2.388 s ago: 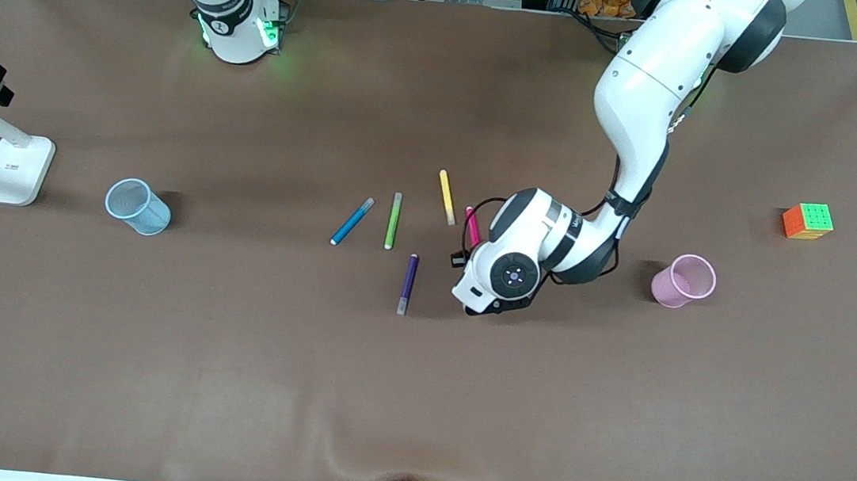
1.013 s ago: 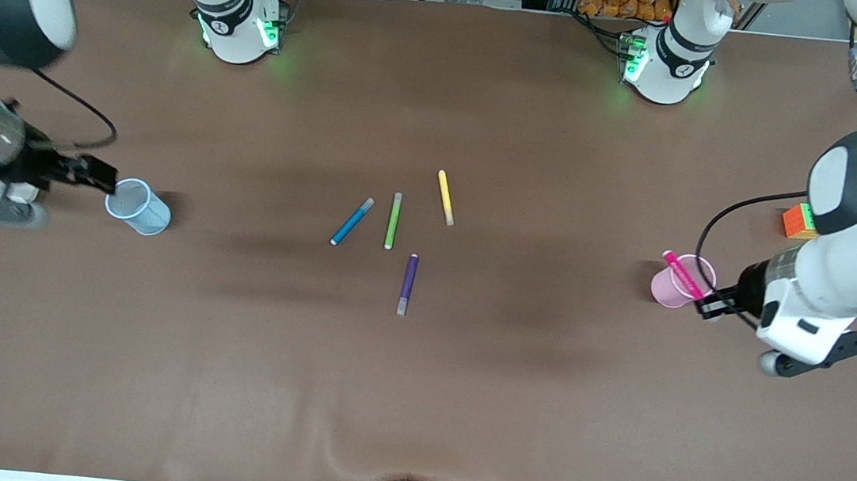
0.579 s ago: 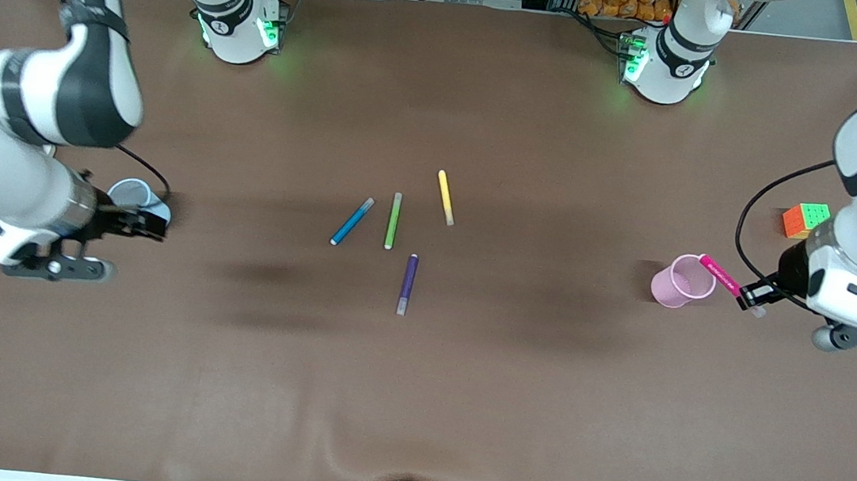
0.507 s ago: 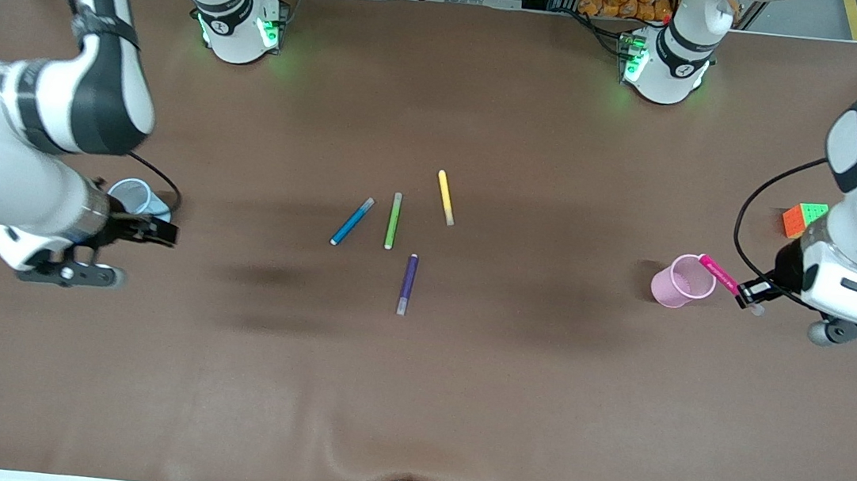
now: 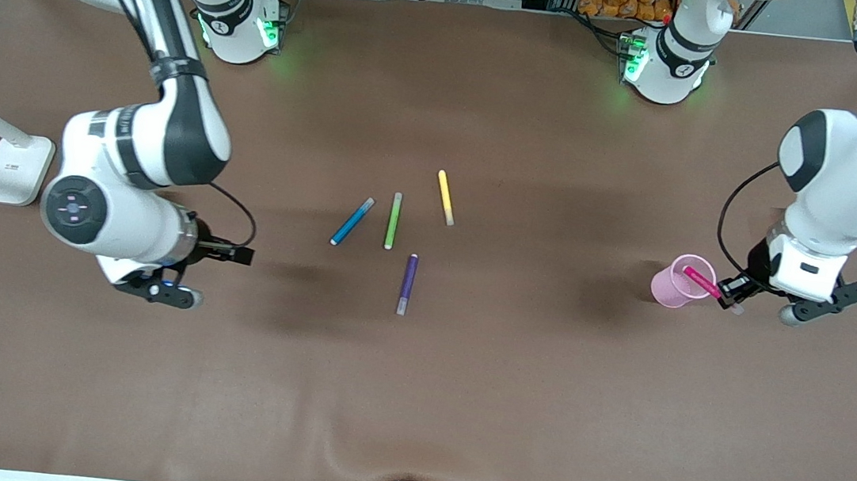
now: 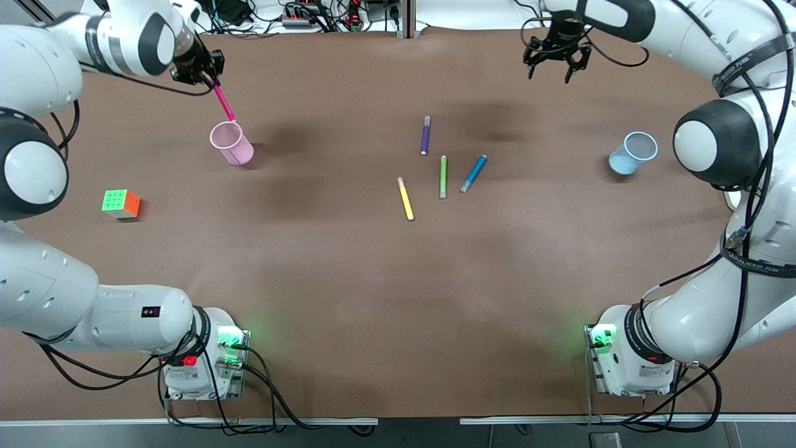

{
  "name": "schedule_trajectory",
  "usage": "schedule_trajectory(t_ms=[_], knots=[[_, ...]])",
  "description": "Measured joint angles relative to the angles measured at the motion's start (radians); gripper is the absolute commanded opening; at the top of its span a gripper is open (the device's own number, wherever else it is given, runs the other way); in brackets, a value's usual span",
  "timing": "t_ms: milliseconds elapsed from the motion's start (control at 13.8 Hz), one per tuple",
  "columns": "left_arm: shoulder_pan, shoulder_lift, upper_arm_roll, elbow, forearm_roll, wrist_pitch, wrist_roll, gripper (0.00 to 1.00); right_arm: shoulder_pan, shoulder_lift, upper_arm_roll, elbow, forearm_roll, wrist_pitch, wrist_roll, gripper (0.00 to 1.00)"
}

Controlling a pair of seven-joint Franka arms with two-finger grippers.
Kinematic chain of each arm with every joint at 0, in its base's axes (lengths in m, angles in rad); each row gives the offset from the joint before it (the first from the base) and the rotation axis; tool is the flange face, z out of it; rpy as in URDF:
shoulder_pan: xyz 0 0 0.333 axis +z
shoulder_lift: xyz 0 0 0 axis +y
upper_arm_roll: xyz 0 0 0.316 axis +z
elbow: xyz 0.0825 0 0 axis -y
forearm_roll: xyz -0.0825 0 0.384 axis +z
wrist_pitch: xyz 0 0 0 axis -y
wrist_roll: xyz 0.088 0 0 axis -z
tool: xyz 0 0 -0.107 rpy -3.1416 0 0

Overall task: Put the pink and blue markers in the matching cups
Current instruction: 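Carry the pink marker to the pink cup while the right gripper reaches the blue marker, then drop the pink marker into the pink cup while the right gripper grasps the blue marker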

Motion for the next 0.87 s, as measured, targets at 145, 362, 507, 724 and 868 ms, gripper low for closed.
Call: schedule_trajectory(t_ms=[145, 362, 507, 724, 868], knots=[[0.011, 0.000, 0.000, -0.049, 0.000, 0.045, 0.000, 0.00, 0.039, 0.003, 0.001, -0.001, 0.001, 0.000, 0.075, 1.00], [0.019, 0.000, 0.000, -0.072, 0.017, 0.058, 0.003, 0.00, 0.100, 0.019, 0.001, -0.006, 0.002, 0.017, 0.195, 1.00], [0.030, 0.000, 0.000, -0.075, 0.034, 0.058, 0.003, 0.00, 0.136, 0.035, 0.001, -0.021, 0.003, 0.061, 0.264, 1.00], [0.037, 0.007, -0.001, -0.084, 0.037, 0.058, 0.003, 0.00, 0.182, 0.048, 0.001, -0.064, 0.003, 0.133, 0.348, 1.00], [0.038, 0.020, -0.003, -0.085, 0.037, 0.058, 0.003, 0.00, 0.201, 0.049, 0.001, -0.089, 0.003, 0.148, 0.380, 1.00]])
